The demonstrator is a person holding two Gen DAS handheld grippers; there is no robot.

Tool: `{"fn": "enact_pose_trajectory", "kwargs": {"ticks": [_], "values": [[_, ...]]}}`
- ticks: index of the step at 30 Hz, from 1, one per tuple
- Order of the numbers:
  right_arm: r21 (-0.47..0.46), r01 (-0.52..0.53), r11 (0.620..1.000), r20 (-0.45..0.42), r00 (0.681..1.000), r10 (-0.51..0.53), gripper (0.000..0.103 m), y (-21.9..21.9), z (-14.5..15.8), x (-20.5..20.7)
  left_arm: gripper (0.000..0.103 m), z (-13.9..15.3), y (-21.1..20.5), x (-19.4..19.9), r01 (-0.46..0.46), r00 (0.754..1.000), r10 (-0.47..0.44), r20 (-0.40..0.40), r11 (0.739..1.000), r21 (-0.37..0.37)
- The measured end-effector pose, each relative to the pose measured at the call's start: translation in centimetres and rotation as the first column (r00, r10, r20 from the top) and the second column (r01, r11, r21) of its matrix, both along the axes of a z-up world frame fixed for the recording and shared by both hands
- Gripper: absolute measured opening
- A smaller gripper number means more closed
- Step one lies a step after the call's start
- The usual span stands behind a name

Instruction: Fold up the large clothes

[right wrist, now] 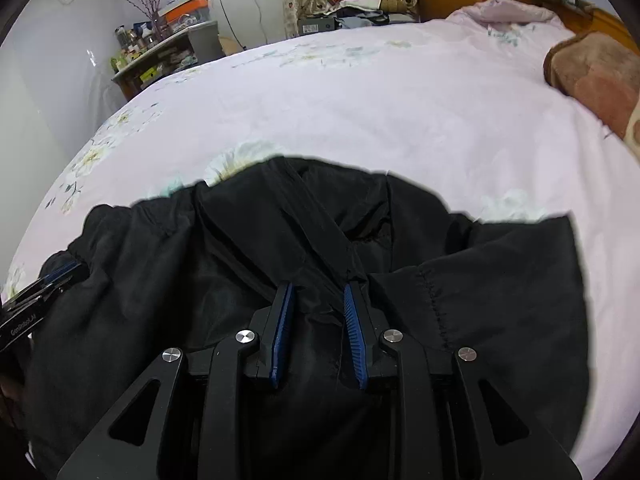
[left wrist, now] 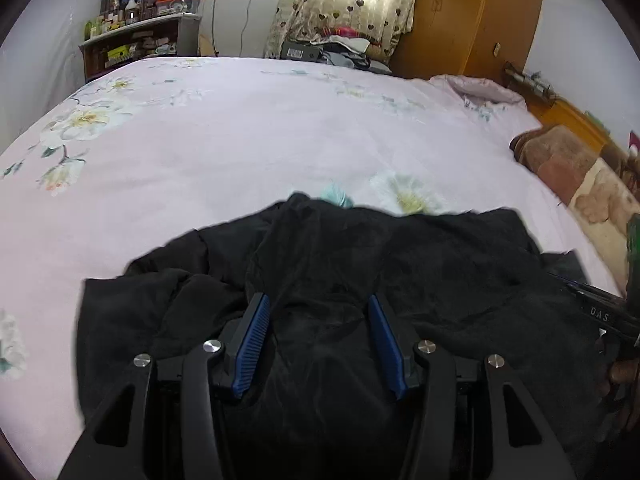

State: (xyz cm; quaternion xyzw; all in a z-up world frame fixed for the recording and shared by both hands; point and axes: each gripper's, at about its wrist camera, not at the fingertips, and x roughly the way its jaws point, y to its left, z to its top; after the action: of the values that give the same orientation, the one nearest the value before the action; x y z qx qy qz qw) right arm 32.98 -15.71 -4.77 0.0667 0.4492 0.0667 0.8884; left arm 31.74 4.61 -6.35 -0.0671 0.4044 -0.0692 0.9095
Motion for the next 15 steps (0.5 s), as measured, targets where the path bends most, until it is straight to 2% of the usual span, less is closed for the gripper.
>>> {"fn": "enact_pose_trajectory", "kwargs": {"ticks": [2,5,7,9,11,13,15], "values": [[-0.01,-0.005,1.0,0.059,0.998,0.006,0.026,0.0,2.3,-1.5,0.053,1.9,0.3,-2.0,0.018,0.999,-0.017,0.043,1.0,-0.025],[0.024,-0.042,0.999,0.149,0.988,0.038,0.027,0.9,6.0,-5.5,0.053,3.7,0.1,-6.2,0.072,0.993,-0.066,0.097,0.996,-0.061],[0.051,-0.088,0.995,0.161,0.984,0.078,0.027,2.2,6.6,-7.5,0.053,3.8,-0.6,-8.7,0.108,0.99,-0.101,0.094,0.992,-0.072],[0.07,-0.132,0.989,0.128,0.984,0.123,0.027,3.8,5.9,-9.7,0.053,2.9,-1.6,-11.0,0.144,0.988,-0.139,0.071,0.987,-0.073],[0.072,-0.161,0.984,0.079,0.985,0.155,0.027,4.9,4.2,-11.0,0.053,1.0,-2.5,-11.8,0.161,0.987,-0.16,0.011,0.985,-0.058],[0.048,-0.167,0.985,0.025,0.986,0.165,0.027,5.9,2.1,-11.4,0.053,-1.1,-2.9,-11.7,0.146,0.987,-0.149,-0.053,0.987,-0.062],[0.021,-0.158,0.987,-0.016,0.987,0.158,0.027,6.1,-0.1,-11.0,0.053,-2.4,-3.2,-11.6,0.131,0.988,-0.134,-0.074,0.99,-0.044]]}}
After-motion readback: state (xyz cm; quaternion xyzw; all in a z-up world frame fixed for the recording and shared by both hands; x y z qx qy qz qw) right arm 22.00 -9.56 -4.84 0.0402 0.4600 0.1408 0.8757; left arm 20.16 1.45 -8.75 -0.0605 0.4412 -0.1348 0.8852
